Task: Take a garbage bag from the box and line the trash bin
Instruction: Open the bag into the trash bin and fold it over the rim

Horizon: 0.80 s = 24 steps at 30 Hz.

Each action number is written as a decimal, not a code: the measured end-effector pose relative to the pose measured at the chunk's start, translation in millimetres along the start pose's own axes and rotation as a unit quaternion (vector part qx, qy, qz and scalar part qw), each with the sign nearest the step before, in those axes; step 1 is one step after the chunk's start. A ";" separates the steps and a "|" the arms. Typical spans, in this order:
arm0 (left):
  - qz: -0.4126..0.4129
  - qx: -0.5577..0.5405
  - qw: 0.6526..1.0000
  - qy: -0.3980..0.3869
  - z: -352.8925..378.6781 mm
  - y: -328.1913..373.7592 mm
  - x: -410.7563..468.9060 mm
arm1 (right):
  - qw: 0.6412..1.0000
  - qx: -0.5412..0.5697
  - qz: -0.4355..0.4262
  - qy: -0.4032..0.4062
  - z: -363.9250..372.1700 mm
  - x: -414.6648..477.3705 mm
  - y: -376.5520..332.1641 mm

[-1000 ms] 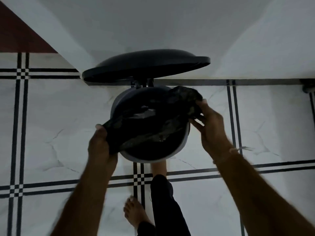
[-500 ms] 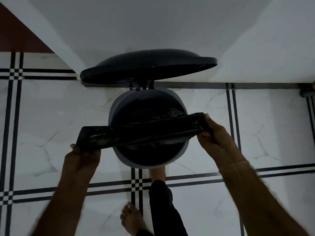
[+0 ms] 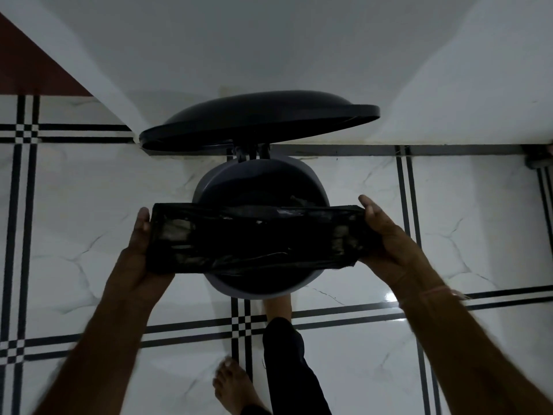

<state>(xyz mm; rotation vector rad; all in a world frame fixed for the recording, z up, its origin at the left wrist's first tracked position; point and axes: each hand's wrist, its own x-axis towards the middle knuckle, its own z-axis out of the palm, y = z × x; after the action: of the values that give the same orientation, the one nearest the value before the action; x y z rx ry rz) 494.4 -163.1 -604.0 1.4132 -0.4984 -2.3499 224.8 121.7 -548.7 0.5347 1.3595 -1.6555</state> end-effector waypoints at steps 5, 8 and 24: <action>0.038 0.060 0.997 -0.042 -1.7 2.7 0.0 | 0.996 -0.052 -0.044 -0.065 -2.7 -3.0 -12.0; 0.049 0.090 0.994 -0.049 -3.3 8.4 -1.3 | 0.959 -0.248 -0.050 -0.130 -2.3 -5.6 -21.2; 0.118 0.268 0.947 -0.133 26.2 12.6 37.8 | 0.963 -0.224 -0.116 -0.097 26.8 41.2 -25.6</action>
<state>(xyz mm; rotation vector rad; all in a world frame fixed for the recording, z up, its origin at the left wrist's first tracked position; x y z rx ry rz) 455.9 -188.8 -615.5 1.1452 -1.3874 -2.3080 188.2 81.5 -559.1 -0.0527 1.6299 -1.4650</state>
